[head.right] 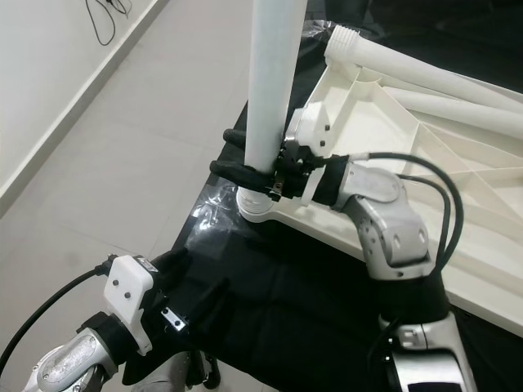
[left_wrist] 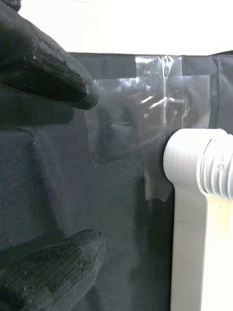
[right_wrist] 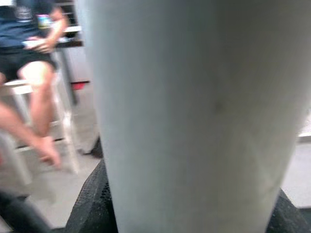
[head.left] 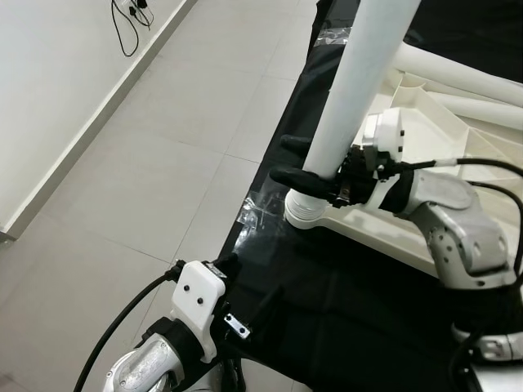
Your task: Building children table
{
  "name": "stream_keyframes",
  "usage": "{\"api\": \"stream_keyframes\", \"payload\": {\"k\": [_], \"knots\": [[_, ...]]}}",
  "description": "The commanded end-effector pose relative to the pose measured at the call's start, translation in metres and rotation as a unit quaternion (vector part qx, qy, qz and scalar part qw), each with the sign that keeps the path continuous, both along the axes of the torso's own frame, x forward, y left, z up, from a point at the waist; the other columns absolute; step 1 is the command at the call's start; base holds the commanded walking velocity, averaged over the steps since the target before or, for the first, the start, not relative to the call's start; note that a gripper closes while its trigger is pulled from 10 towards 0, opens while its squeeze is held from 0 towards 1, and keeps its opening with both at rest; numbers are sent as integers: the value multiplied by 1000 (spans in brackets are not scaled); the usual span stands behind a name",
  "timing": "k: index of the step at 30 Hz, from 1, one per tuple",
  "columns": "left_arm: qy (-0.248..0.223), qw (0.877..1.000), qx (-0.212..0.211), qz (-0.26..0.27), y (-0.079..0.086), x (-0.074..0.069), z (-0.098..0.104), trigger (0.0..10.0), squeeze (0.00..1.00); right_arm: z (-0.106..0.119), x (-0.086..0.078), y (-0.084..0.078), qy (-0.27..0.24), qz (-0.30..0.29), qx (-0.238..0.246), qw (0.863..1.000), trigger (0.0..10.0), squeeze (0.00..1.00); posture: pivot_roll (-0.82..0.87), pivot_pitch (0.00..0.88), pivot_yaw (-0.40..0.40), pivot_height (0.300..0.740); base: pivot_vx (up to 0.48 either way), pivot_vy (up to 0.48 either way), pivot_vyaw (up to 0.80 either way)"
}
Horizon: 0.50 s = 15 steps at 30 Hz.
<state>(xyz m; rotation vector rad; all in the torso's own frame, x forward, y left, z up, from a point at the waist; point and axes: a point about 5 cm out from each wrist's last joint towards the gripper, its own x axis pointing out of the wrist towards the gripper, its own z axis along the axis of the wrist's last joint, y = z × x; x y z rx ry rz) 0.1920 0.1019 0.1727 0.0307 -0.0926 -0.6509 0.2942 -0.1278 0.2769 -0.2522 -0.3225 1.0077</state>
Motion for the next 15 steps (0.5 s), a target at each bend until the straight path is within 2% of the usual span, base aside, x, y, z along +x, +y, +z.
{"api": "stream_keyframes", "payload": {"k": [1,2,3,5,8,9,15], "knots": [[14,1000,8,-1,3,-3,-7,10000,0,-55,-6,10,88,-145,-46,985,10000,0,-1,431,53,740,0,0,0],[14,1000,8,-1,3,-3,-7,10000,0,-55,-6,10,88,-145,-46,985,10000,0,-1,431,53,740,0,0,0],[14,1000,9,1,4,-3,-7,10000,0,-69,-17,13,106,-219,-38,969,10000,0,-5,432,56,740,0,0,0],[14,1000,9,2,5,-1,-7,10000,0,-84,-34,31,119,-232,-52,964,10000,0,-14,436,71,740,0,0,0],[14,1000,9,0,4,1,-8,10000,0,-84,-31,38,125,-227,-45,965,10000,0,-8,422,77,740,0,0,0],[11,1000,14,-3,3,2,-9,10000,0,-74,-15,36,116,-245,-34,962,10000,0,-1,398,78,740,0,0,0],[10,1000,19,-1,4,5,-12,10000,0,-72,-8,38,119,-257,-21,959,10000,0,0,378,72,740,0,0,0]]}}
